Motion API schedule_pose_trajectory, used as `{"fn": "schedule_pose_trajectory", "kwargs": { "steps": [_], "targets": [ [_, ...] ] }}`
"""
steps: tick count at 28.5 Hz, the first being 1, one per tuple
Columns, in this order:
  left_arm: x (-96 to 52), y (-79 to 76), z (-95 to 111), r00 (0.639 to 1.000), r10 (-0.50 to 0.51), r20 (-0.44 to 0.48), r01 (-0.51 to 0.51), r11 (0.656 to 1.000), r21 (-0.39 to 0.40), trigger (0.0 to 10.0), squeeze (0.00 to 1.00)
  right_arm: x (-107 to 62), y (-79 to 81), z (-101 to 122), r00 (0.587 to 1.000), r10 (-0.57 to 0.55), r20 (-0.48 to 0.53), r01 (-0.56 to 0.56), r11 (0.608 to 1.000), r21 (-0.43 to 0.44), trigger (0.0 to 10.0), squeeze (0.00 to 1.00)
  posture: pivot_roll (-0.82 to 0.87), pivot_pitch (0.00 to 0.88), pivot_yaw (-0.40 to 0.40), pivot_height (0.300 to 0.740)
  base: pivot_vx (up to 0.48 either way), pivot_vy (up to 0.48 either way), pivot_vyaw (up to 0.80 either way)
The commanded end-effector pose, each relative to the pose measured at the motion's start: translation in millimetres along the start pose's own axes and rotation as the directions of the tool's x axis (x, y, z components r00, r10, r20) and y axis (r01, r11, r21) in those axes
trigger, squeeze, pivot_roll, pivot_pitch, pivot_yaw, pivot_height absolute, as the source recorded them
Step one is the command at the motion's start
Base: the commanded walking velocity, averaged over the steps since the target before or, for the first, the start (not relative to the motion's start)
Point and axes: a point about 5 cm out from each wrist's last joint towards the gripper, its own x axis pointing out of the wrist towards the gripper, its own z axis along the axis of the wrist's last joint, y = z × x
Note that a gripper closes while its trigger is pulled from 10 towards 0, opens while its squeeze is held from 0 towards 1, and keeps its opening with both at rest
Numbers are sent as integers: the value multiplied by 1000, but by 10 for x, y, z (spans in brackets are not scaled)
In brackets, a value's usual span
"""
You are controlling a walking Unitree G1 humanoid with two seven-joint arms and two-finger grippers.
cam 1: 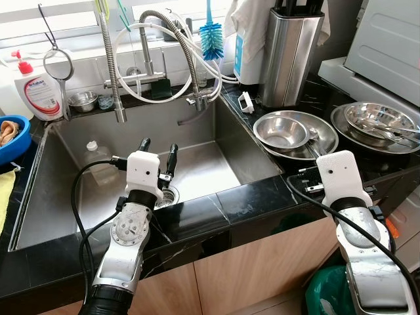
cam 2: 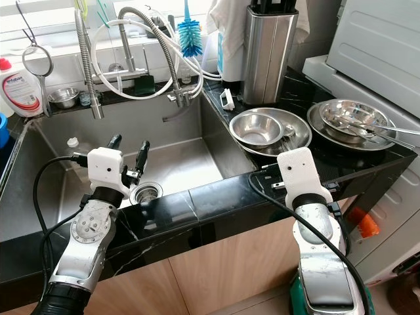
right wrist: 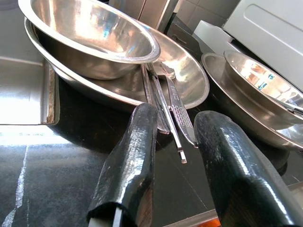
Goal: Kitchen organization
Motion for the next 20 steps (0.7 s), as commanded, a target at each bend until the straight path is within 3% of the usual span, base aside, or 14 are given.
{"fn": "schedule_pose_trajectory", "kwargs": {
  "steps": [1,5,6,7,8,20],
  "targets": [
    [-18,10,-63,999,-3,-34,3,1000,1,10000,0,-3,7,42,1000,6,16,-6,1000,-4,10000,0,-135,0,50,740,0,0,0],
    [-20,8,-65,999,-3,-34,3,1000,2,10000,0,-1,9,59,1000,7,25,-7,1000,-3,10000,0,-135,0,49,740,0,0,0],
    [-21,7,-65,999,-3,-33,4,1000,2,10000,0,-1,9,62,1000,7,27,-7,1000,-3,7333,0,-136,0,49,740,0,0,0],
    [-21,7,-65,999,-4,-33,4,1000,2,10000,0,-1,10,62,1000,8,28,-7,1000,-3,7333,0,-136,0,49,740,0,0,0],
    [-20,5,-63,999,-5,-32,5,1000,2,10000,0,-1,10,66,999,9,31,-9,1000,-2,0,0,-136,0,49,740,0,0,0],
    [-21,-7,-64,999,-8,-33,8,1000,1,10000,0,4,6,76,999,7,38,-7,1000,-2,0,0,-135,0,47,740,0,0,0]
  ]
}}
